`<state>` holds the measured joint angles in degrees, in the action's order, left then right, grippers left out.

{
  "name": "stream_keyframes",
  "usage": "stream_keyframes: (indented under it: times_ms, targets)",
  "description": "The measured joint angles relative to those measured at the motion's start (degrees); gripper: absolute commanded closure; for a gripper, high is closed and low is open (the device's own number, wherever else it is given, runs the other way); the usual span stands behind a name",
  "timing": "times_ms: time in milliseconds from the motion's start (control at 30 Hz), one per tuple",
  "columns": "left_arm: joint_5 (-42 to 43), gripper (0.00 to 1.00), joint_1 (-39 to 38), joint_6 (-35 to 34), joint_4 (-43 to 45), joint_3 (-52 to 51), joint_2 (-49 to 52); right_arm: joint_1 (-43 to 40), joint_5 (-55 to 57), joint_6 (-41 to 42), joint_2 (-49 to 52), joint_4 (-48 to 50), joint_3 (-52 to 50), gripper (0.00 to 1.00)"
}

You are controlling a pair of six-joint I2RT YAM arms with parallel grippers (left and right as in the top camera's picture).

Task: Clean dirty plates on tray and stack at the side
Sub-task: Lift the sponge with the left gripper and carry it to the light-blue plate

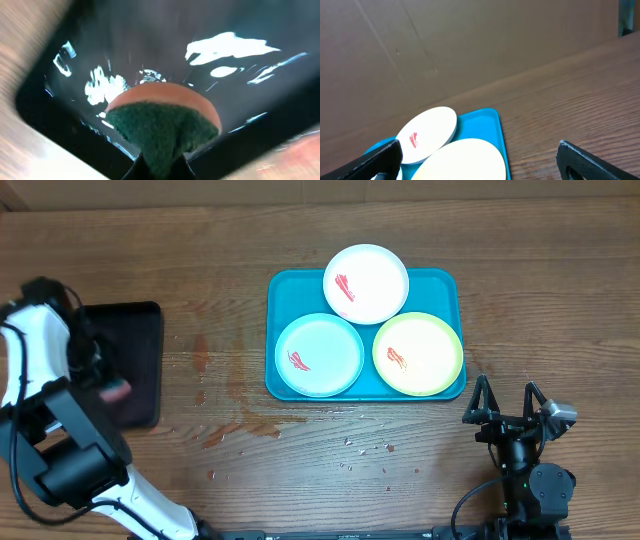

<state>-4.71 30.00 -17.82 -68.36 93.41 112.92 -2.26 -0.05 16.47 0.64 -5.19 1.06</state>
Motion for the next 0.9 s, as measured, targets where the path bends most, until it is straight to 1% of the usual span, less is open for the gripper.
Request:
stream_keyframes:
  times_ms: [67, 167, 267, 367, 433, 500, 567, 633, 700, 800, 900]
  targets:
    - [3.3, 0.96, 0.0, -0.2, -4.9, 8.8, -1.0, 0.0, 0.0, 0.0, 0.0, 0.0, 0.0, 0.0]
    - [10.9, 0.96, -0.3, -0.2, -8.0, 17.2, -5.4, 0.0, 0.0, 0.0, 0.0, 0.0, 0.0, 0.0]
    - [17.9, 0.96, -2.8, -0.2, -10.0, 20.1, -11.1, 0.0, 0.0, 0.0, 0.0, 0.0, 0.0, 0.0]
    - [21.9, 0.96, -8.7, -0.2, -14.4, 20.7, -14.3, 0.0, 0.0, 0.0, 0.0, 0.0, 0.0, 0.0]
    - [23.4, 0.96, -14.0, -0.1, -15.2, 19.6, -14.6, 0.0, 0.0, 0.0, 0.0, 0.0, 0.0, 0.0]
    - [24.5, 0.96, -20.0, 0.0, -13.4, 16.1, -14.2, 0.0, 0.0, 0.0, 0.0, 0.0, 0.0, 0.0]
    - [24.9, 0.96, -25.6, 0.0, -9.2, 11.3, -13.9, 0.0, 0.0, 0.0, 0.0, 0.0, 0.0, 0.0]
    - [25.2, 0.96, -31.8, -0.5, -3.1, 5.7, -13.2, 0.0, 0.0, 0.0, 0.0, 0.0, 0.0, 0.0]
    - [24.6, 0.96, -38.4, -2.8, 5.0, -0.4, -12.5, 0.0, 0.0, 0.0, 0.0, 0.0, 0.0, 0.0]
    - [21.3, 0.96, -46.1, -6.4, 13.8, -7.2, -11.5, 0.0, 0.0, 0.0, 0.0, 0.0, 0.0, 0.0]
    - [14.9, 0.96, -53.2, -10.7, 21.2, -11.9, -10.4, 0.0, 0.0, 0.0, 0.0, 0.1, 0.0, 0.0]
